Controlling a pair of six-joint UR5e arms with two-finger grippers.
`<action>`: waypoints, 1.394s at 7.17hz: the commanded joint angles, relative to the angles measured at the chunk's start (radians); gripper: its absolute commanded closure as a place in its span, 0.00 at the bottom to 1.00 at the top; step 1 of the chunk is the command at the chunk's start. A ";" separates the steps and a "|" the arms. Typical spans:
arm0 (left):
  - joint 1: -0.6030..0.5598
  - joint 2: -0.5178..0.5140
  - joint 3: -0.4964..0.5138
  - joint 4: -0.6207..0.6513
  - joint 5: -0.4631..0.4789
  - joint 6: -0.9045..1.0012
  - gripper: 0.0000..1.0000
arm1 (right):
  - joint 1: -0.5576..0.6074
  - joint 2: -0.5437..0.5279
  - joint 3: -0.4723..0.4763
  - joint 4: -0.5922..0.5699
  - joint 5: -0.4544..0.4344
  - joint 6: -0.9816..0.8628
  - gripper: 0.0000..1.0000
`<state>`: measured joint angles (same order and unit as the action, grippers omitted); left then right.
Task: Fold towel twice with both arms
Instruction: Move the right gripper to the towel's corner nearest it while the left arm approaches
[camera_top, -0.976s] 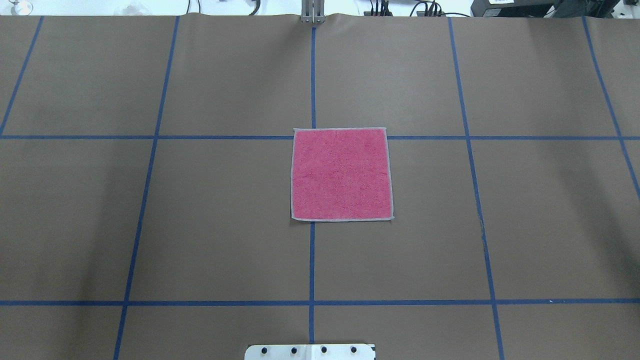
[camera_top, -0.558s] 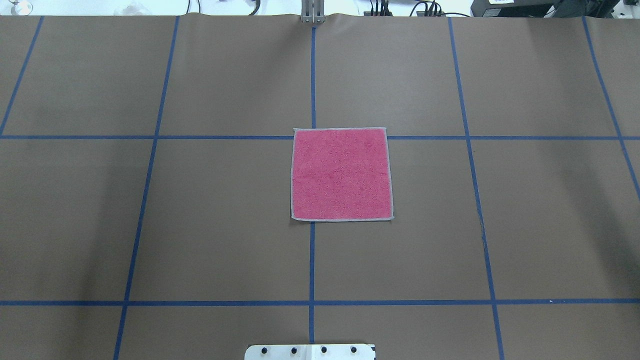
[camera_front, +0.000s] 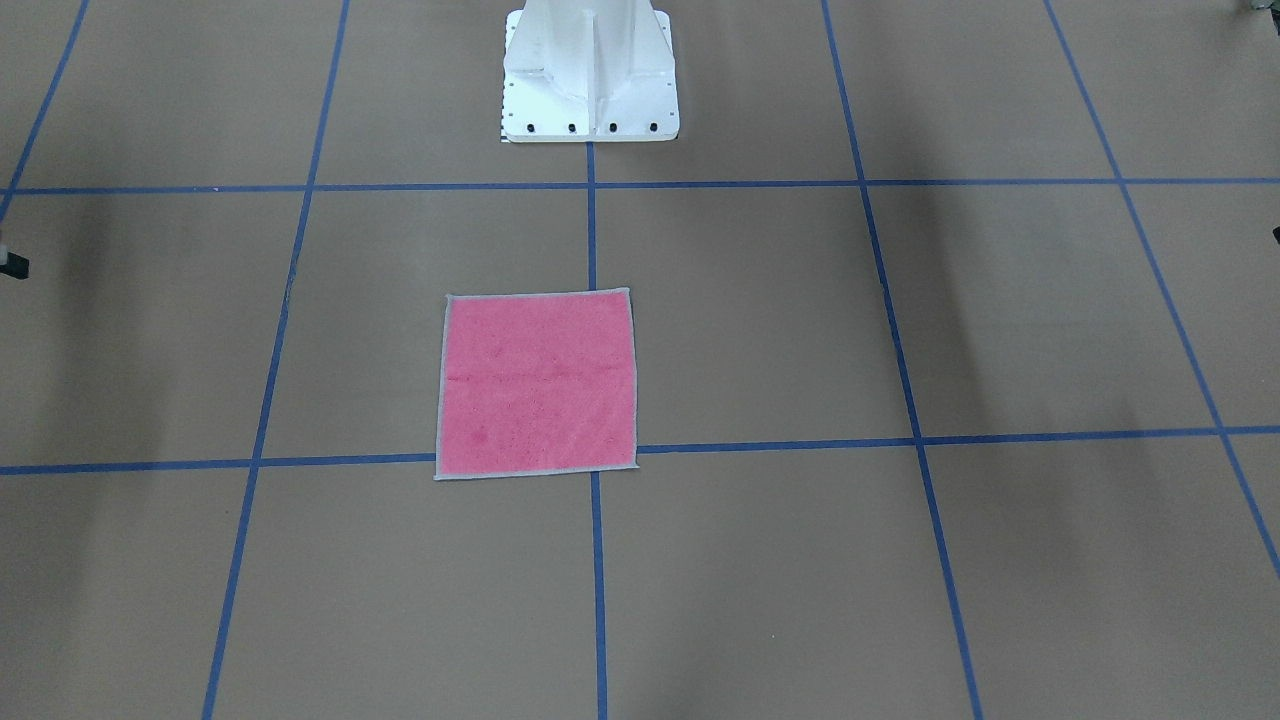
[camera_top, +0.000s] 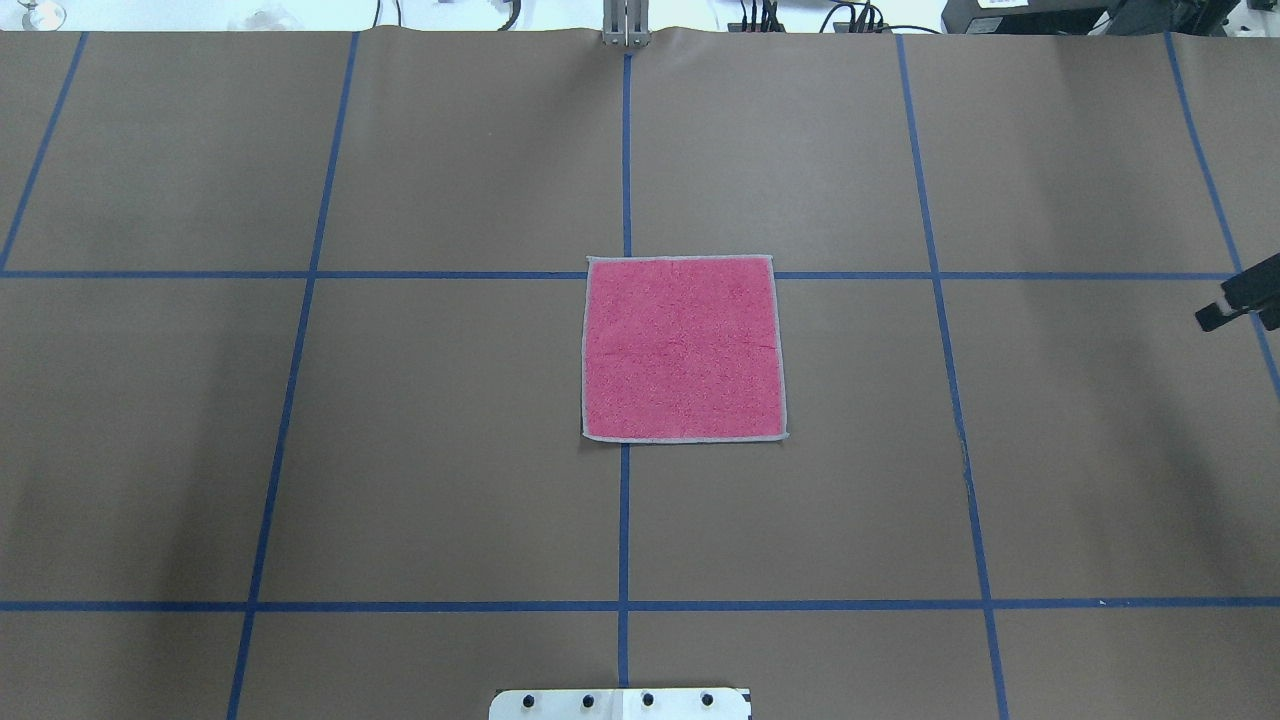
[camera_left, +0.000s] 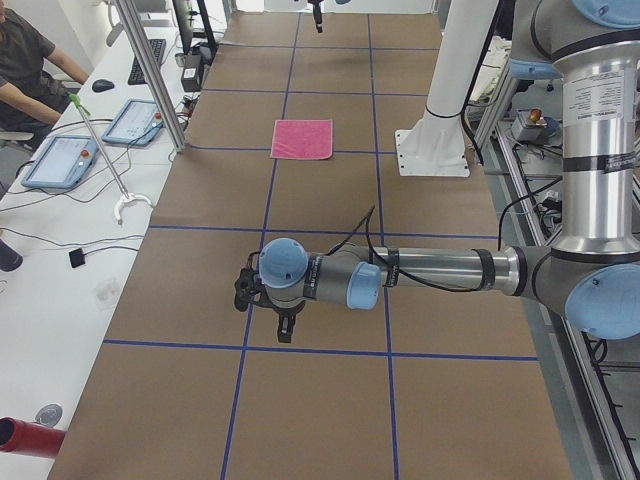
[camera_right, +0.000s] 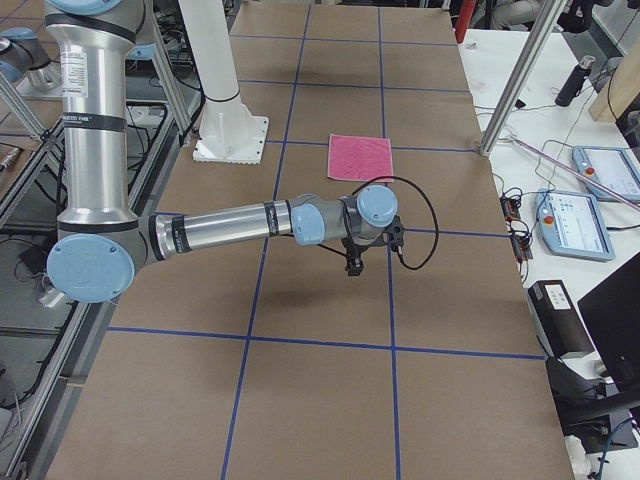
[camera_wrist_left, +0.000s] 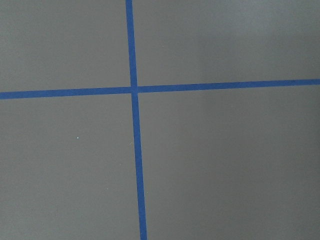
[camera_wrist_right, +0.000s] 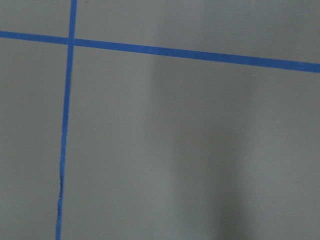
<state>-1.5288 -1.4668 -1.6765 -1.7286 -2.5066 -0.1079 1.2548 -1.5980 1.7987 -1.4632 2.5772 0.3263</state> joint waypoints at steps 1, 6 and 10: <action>0.068 -0.007 -0.003 -0.075 -0.001 -0.103 0.00 | -0.212 0.013 0.031 0.351 -0.145 0.536 0.00; 0.460 -0.169 -0.118 -0.391 0.055 -1.061 0.00 | -0.715 0.264 0.085 0.394 -0.617 1.335 0.02; 0.675 -0.311 -0.150 -0.385 0.243 -1.378 0.00 | -0.796 0.397 0.065 0.115 -0.770 1.343 0.03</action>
<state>-0.9142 -1.7422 -1.8239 -2.1165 -2.3242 -1.4150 0.4646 -1.2158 1.8733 -1.3054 1.8187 1.6669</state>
